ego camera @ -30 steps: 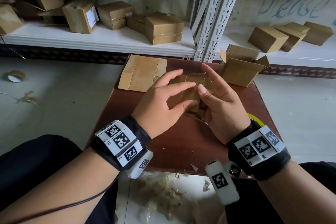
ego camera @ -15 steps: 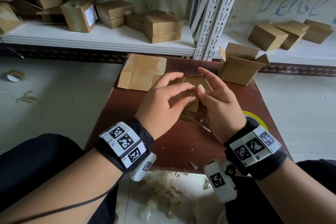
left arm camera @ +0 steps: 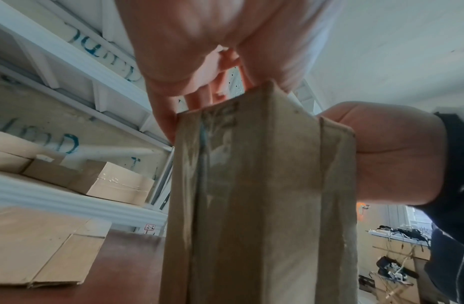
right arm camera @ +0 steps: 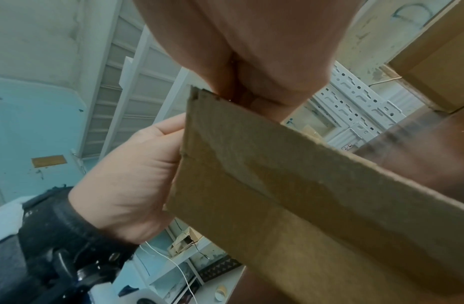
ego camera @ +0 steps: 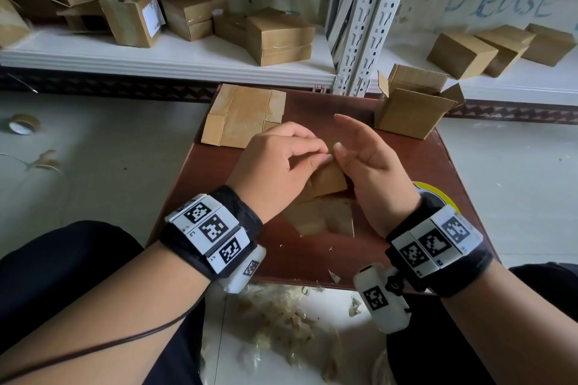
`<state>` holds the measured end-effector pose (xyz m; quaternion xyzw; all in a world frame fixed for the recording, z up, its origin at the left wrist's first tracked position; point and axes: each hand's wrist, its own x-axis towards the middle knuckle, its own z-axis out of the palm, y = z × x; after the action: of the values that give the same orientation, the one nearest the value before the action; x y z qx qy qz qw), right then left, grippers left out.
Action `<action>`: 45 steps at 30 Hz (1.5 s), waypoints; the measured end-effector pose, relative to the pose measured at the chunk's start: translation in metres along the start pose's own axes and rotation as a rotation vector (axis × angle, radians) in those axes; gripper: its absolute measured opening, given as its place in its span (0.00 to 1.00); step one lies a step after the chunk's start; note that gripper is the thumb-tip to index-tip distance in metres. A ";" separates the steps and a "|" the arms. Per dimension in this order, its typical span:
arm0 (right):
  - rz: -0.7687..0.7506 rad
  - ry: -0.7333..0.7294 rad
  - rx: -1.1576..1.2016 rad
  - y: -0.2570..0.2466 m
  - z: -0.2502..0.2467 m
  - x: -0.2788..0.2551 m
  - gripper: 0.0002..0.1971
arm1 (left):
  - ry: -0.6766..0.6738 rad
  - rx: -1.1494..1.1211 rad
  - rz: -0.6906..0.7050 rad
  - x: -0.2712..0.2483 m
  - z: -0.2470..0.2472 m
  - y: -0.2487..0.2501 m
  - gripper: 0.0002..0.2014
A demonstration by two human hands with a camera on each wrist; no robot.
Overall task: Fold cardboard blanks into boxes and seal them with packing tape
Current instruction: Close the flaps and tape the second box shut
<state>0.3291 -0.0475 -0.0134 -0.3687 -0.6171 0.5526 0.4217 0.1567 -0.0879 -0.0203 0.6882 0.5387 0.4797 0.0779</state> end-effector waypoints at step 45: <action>0.249 0.114 -0.016 -0.004 -0.015 0.009 0.20 | 0.002 0.199 0.170 -0.005 0.014 -0.005 0.13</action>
<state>0.3393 -0.0344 -0.0083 -0.4767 -0.5459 0.5739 0.3813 0.1637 -0.0840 -0.0335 0.7353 0.5235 0.4294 -0.0323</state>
